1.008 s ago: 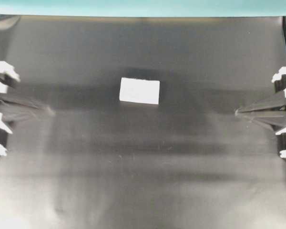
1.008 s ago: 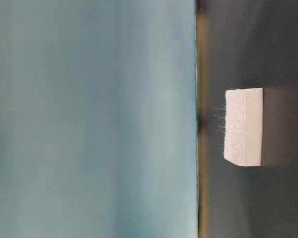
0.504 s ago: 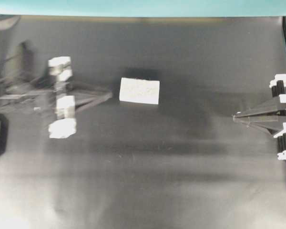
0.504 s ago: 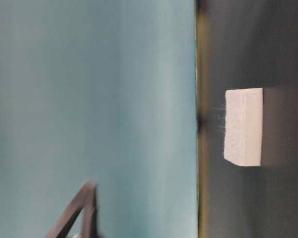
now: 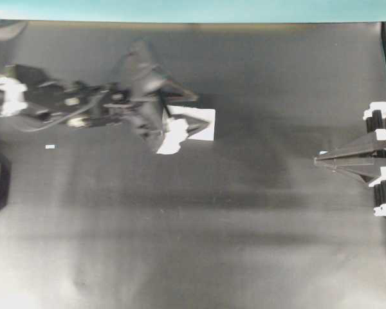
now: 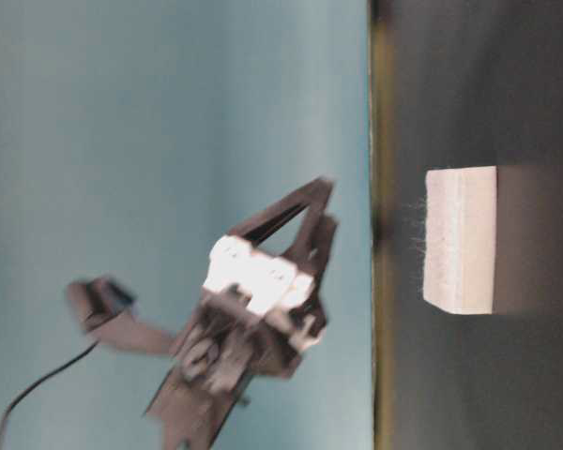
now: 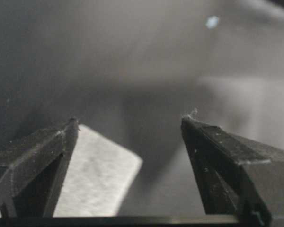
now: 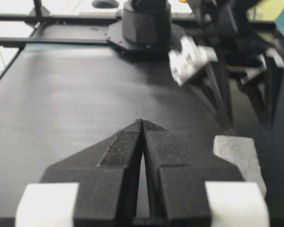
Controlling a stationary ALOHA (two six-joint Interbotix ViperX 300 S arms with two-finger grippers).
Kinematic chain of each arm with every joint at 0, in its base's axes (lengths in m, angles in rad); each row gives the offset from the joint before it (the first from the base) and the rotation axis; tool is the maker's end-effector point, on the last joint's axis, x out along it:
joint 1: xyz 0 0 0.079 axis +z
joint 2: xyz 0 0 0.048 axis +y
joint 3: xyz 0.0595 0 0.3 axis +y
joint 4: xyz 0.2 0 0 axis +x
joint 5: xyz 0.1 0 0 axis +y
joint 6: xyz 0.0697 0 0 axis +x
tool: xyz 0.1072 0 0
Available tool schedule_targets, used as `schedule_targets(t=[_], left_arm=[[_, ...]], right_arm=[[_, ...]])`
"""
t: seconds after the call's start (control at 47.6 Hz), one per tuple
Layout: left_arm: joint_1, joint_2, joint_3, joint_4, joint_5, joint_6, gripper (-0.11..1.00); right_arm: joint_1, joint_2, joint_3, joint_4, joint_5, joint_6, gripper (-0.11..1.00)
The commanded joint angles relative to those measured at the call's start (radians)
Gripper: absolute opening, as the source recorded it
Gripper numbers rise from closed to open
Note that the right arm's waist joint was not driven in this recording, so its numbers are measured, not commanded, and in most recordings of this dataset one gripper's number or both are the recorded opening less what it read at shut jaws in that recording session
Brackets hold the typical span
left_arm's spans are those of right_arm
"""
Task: Push the sponge with the left arm to wipe the table.
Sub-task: 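Lower the left gripper onto the white sponge and grip it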
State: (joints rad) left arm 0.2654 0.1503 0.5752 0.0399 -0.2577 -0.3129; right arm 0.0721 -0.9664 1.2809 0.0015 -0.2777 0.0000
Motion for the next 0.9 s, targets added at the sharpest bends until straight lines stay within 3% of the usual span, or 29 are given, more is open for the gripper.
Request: schedule_targets(t=[0.0, 0.399, 0.609, 0.882], left_arm=[[0.021, 0.049, -0.046, 0.003, 0.000, -0.002, 0.85], [0.066, 0.169, -0.110, 0.002, 0.005, -0.012, 0.85], [0.048, 0.186, -0.094, 0.003, 0.029, -0.067, 0.85], [0.029, 0.183, -0.055, 0.003, 0.029, -0.074, 0.85]], right_arm=[[0.000, 0.005, -0.005, 0.000, -0.006, 0.002, -0.01], [0.000, 0.003, 0.008, 0.002, -0.014, -0.011, -0.01], [0.000, 0.003, 0.015, 0.002, -0.017, -0.011, -0.01], [0.000, 0.003, 0.021, 0.002, -0.021, -0.011, -0.01]])
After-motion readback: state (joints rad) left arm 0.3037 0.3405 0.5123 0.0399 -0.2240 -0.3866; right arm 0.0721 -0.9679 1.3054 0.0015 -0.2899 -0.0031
